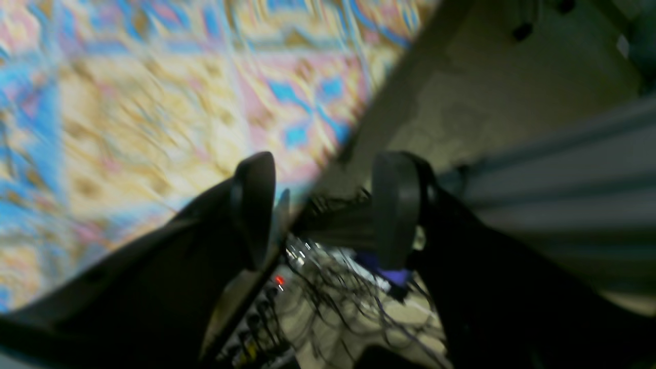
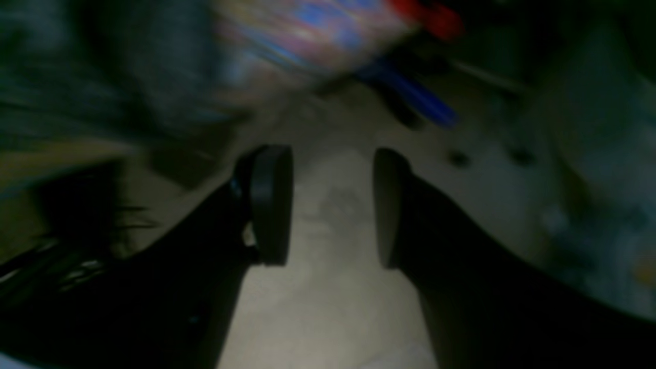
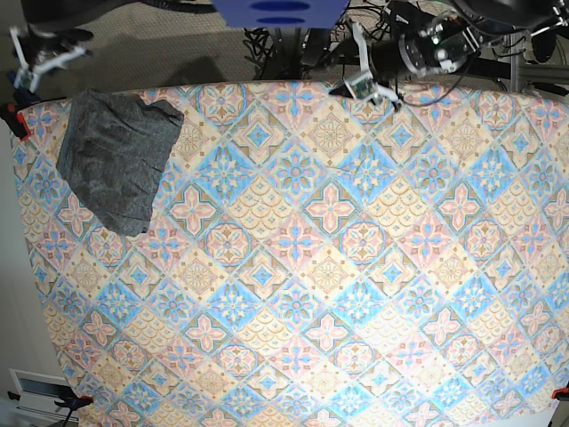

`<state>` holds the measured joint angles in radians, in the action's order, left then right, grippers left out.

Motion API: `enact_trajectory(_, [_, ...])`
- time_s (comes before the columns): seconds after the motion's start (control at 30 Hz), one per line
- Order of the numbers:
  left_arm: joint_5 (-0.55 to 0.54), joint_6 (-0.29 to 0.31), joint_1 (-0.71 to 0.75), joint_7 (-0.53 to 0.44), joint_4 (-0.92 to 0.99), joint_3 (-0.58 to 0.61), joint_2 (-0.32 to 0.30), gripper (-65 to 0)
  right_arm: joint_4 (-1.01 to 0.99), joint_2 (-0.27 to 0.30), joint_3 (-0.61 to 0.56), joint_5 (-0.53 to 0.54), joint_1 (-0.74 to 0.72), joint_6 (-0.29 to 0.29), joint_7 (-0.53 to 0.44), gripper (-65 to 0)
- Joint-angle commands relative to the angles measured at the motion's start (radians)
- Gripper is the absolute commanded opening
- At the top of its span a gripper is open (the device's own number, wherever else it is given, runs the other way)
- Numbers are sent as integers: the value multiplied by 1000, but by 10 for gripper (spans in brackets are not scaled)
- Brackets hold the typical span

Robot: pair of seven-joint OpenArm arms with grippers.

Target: Layout the t-shirt on the table in an organized manner, then fold the t-shirt properly

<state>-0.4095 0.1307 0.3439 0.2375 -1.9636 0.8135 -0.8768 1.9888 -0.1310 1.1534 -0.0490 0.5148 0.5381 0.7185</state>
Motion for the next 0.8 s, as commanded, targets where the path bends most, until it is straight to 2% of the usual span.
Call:
enact_trajectory(0.0, [16,8,21,-20,-18,-1,-12,-351,17,6,15,5,28,0,-12,-408])
enact_trajectory(0.23, [128,8,143,-17,-12,-1,-35,-351,-1,-19,10,5,83,0,-7,-408])
enact_trajectory(0.4, [133,8,177,-17,108,-1,-31,-351,-116,-20,7,5,86,0,-15,-408])
enact_trajectory(0.5, [128,10,177,-20,198,0,-25,-351,-213,-17,-34,5,86,0,-21,-408])
enact_trajectory(0.57, [128,10,177,-22,249,10,0,-351,-276,-17,-66,5,87,0,-64,-408])
enact_trajectory(0.67, [128,10,169,-22,335,34,32,-351,-400,-17,-97,4,86,0,-184,-408])
enact_trajectory(0.77, [133,10,168,-22,415,48,90,-351,-535,-15,-111,-51,67,0,-273,-408])
